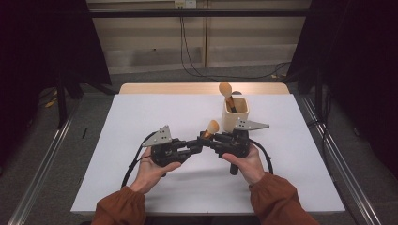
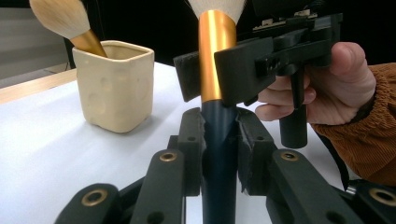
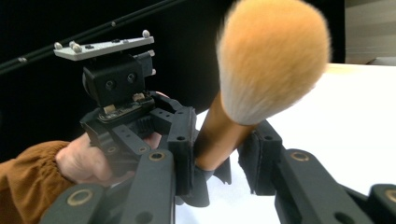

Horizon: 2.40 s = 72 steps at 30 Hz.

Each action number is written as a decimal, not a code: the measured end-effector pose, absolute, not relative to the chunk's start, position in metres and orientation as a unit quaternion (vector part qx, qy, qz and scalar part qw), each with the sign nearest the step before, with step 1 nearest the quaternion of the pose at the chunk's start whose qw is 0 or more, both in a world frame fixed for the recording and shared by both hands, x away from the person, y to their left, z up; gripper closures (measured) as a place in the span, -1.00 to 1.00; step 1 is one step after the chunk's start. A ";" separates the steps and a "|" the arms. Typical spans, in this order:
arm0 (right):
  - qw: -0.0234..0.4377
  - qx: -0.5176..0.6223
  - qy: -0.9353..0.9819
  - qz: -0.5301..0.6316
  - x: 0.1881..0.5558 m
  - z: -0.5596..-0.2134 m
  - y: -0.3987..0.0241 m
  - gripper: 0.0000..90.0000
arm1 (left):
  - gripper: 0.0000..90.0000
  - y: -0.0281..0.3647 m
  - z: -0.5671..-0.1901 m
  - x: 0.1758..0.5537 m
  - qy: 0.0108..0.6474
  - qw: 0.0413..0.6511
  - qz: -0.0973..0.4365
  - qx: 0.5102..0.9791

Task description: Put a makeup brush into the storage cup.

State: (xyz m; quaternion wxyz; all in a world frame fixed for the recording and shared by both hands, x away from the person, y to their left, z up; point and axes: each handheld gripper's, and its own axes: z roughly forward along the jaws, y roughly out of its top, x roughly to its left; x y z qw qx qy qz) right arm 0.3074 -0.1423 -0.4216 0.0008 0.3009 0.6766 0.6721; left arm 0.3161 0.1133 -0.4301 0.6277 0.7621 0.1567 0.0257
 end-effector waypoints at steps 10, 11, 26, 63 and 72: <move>-0.006 0.299 0.673 0.677 0.305 -0.421 -0.142 0.64 | 0.58 0.113 -0.431 0.316 0.162 0.626 0.033 0.762; -0.003 0.299 0.674 0.676 0.305 -0.420 -0.142 0.64 | 0.58 0.113 -0.431 0.316 0.162 0.626 0.033 0.762; 0.012 0.292 0.675 0.678 0.303 -0.416 -0.145 0.64 | 0.04 0.110 -0.435 0.316 0.185 0.612 0.037 0.768; 0.055 0.314 0.694 0.645 0.302 -0.409 -0.171 0.65 | -0.96 0.173 -0.430 0.299 0.286 0.558 0.134 0.767; 0.084 0.320 0.705 0.627 0.303 -0.406 -0.184 0.65 | -0.95 0.198 -0.432 0.288 0.292 0.568 0.150 0.755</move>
